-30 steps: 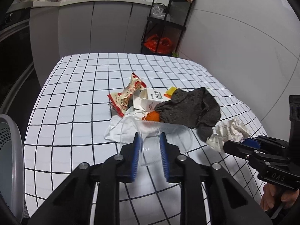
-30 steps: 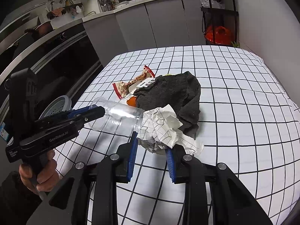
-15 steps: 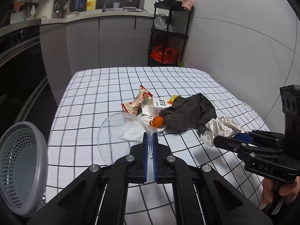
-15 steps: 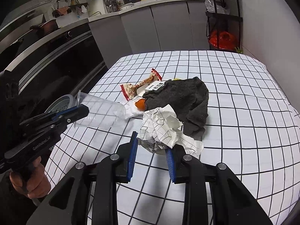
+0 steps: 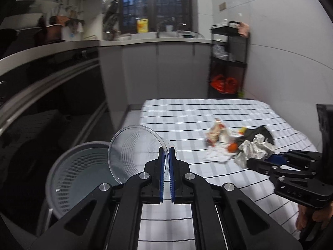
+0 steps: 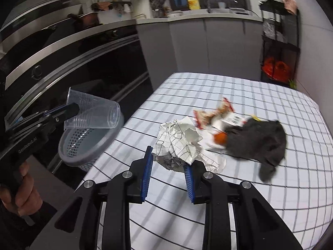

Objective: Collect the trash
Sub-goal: 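Carry the cup in the left tool while the right tool carries the paper to the basket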

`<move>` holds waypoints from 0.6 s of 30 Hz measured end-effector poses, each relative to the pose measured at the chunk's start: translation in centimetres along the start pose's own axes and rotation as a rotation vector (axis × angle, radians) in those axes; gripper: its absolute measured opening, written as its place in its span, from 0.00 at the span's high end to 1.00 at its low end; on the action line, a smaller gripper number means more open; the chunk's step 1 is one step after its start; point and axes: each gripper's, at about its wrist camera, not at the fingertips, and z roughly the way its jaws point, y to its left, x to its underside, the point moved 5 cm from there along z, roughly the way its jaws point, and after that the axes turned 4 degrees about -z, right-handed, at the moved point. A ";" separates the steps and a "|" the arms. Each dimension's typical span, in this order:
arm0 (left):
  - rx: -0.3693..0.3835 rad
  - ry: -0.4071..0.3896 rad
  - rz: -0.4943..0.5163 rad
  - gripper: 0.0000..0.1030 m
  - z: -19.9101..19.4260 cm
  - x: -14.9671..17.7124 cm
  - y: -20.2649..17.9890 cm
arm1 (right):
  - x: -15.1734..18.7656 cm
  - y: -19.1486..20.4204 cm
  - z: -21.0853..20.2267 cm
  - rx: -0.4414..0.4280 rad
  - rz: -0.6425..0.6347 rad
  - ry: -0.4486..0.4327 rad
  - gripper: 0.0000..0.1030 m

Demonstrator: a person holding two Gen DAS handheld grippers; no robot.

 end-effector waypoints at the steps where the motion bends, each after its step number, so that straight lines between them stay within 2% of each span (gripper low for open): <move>1: -0.035 0.003 -0.006 0.95 0.0 0.1 1.4 | -0.5 1.3 0.5 -0.016 -0.015 -0.004 0.73; 6: -0.163 0.041 -0.074 0.95 0.5 1.1 7.9 | -2.4 6.5 3.3 -0.097 -0.046 -0.010 0.73; 11: -0.219 0.091 -0.149 0.95 1.5 2.3 12.6 | -3.9 10.5 6.3 -0.149 -0.069 0.006 0.73; 18: -0.259 0.133 -0.224 0.95 2.6 3.4 17.1 | -5.2 13.7 10.4 -0.181 -0.093 0.050 0.73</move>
